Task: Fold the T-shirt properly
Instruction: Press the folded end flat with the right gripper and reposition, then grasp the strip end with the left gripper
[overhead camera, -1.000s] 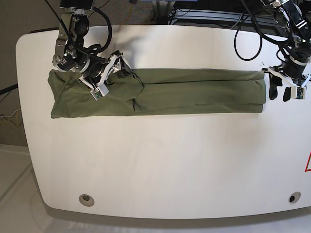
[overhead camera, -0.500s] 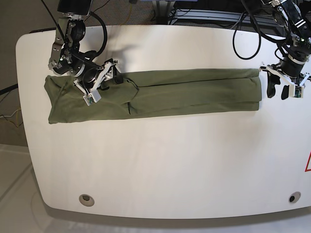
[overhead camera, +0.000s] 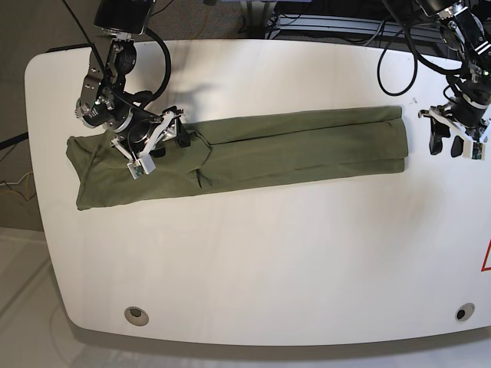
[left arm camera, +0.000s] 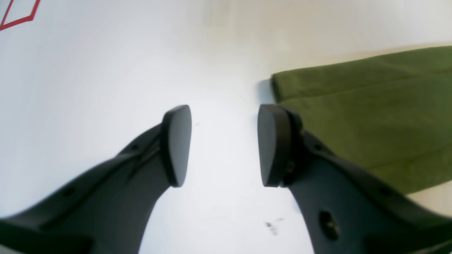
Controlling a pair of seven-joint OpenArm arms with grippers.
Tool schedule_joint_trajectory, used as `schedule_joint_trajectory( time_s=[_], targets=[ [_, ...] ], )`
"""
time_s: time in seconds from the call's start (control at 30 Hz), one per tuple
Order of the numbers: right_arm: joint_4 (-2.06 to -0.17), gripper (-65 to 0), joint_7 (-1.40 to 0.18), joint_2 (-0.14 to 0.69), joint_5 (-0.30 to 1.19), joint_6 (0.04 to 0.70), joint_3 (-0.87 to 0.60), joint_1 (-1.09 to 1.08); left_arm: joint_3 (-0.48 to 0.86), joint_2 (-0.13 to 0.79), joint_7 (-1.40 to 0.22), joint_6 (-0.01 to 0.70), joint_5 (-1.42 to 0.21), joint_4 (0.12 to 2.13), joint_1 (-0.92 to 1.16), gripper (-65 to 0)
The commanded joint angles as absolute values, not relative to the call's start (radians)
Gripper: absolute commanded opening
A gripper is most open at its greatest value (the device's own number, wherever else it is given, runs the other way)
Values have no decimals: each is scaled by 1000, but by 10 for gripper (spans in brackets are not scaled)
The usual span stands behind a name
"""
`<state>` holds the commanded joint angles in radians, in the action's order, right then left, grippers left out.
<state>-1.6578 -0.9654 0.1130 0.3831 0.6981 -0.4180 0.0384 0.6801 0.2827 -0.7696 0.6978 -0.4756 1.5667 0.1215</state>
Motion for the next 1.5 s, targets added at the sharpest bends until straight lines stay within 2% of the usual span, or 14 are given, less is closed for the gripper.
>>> schedule_joint_trajectory(
  time_s=[0.17,0.3,0.37,0.7,1.1,1.33,1.5],
  targets=[
    [-1710,-434,-976,115,402,698,-421,54,678,297,-827,698,-598,1523,89,-317],
    [-1771,-559,-988,113,429,698,-397,79,672,306,-823,698,-678,1518,90,-311],
    [-1788,-650,-991,112,462,698,-376,102,661,336,-806,698,-726,1498,89,-299],
    [-1795,-646,-978,115,462,698,-372,138,627,372,-810,698,-785,1408,93,-282],
    [-1768,-650,-973,111,447,698,-346,150,620,381,-865,698,-777,1344,108,-316],
    [-1790,-649,-963,107,452,698,-349,146,637,388,-888,698,-822,1383,134,-327],
    [-1790,-594,-968,107,461,698,-359,146,646,398,-877,698,-853,1385,154,-323]
  ],
)
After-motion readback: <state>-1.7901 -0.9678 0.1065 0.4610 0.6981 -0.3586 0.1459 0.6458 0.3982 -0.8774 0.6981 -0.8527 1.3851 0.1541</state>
